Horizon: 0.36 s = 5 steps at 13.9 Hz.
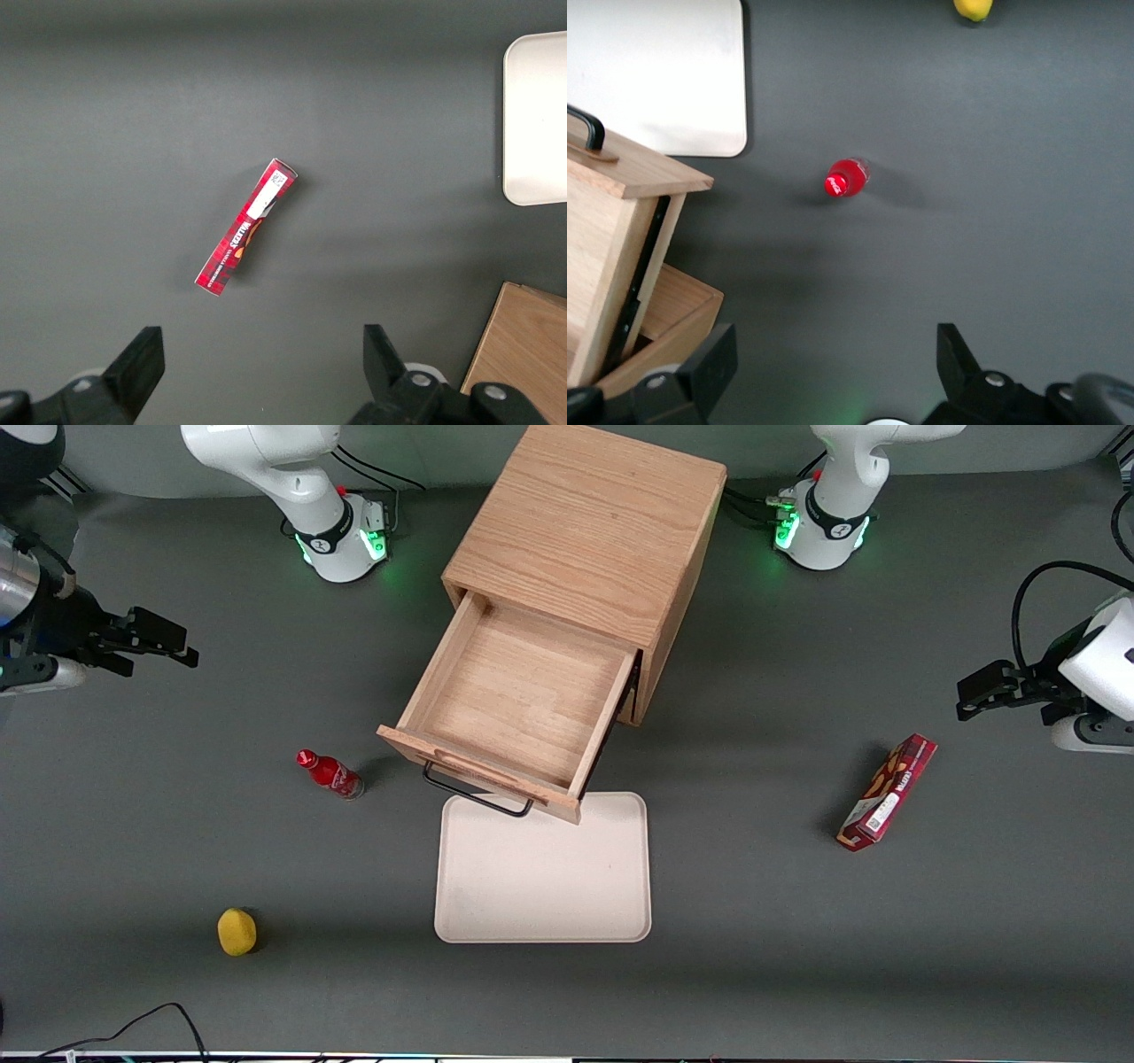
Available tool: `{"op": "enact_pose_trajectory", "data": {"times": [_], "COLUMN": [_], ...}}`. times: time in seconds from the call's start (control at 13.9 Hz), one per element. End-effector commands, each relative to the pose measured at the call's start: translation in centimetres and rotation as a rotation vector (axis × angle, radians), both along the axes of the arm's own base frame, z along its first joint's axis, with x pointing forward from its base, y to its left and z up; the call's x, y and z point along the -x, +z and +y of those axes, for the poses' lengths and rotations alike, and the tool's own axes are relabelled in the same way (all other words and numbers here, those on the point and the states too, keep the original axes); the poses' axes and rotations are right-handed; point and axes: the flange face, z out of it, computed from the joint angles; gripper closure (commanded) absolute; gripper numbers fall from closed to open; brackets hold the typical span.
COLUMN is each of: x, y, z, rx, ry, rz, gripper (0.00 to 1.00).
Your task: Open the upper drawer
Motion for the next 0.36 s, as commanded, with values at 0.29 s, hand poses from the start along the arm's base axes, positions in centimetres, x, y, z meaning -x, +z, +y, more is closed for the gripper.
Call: {"op": "enact_pose_trajectory", "data": {"times": [0.29], "x": [-0.64], "y": [-1.37], "z": [2.61], "rx": [0.082], "ry": [-0.103], "rz": [0.047], "gripper": [0.00]}}
